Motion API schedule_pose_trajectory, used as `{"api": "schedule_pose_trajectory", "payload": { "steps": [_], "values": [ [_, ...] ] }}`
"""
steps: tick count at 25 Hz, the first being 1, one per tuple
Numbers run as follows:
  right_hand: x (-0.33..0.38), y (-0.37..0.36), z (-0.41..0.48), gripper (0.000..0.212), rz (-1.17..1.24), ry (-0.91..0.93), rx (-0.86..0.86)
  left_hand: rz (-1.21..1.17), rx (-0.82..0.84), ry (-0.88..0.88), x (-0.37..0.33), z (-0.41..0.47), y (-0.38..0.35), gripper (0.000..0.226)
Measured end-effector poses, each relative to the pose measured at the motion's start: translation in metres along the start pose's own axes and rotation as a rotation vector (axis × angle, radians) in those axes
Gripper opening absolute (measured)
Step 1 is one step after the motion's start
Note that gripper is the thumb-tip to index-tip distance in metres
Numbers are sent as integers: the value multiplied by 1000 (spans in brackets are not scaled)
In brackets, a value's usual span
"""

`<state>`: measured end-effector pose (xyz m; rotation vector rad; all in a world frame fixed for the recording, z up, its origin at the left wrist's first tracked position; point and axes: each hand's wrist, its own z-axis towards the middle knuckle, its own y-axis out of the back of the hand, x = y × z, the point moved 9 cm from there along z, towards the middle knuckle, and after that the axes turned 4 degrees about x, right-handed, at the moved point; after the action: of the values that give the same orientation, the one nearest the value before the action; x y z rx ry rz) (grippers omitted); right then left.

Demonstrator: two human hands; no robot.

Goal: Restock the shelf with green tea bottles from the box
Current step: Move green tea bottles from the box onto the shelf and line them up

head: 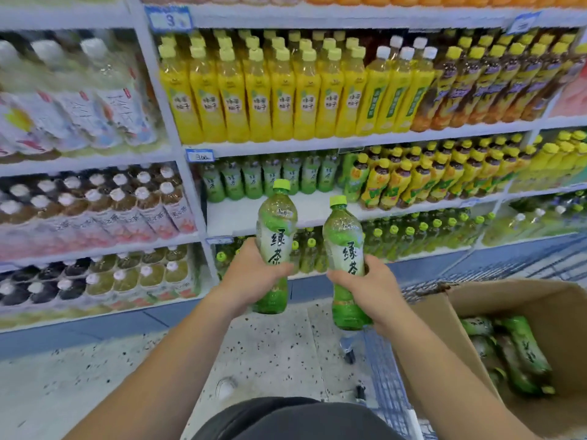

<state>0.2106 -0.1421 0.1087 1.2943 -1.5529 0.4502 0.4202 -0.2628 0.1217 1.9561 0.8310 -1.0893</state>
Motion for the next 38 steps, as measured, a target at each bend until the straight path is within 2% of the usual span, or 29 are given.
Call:
{"api": "schedule_pose_trajectory", "payload": {
  "steps": [7,13,19,25,29,33,38],
  "values": [
    [52,-125,48,31,-56,43,-6,30,-109,27,46,37,132,51],
    [68,-195,107,31,-56,26,16,8,-186,23,66,87,189,40],
    [56,-231,178,34,-111,-5,74,40,-272,65,97,150,195,34],
    [34,-239,253,32,-156,13,97,0,-387,14,126,216,186,32],
    [25,-240,296,31,-180,92,96,-14,-475,-13,148,248,177,39],
    [25,-248,336,32,-235,200,102,-12,-521,-135,146,282,170,43],
    [30,-264,369,44,-235,324,90,45,-555,-245,145,312,169,47]
  ]
}}
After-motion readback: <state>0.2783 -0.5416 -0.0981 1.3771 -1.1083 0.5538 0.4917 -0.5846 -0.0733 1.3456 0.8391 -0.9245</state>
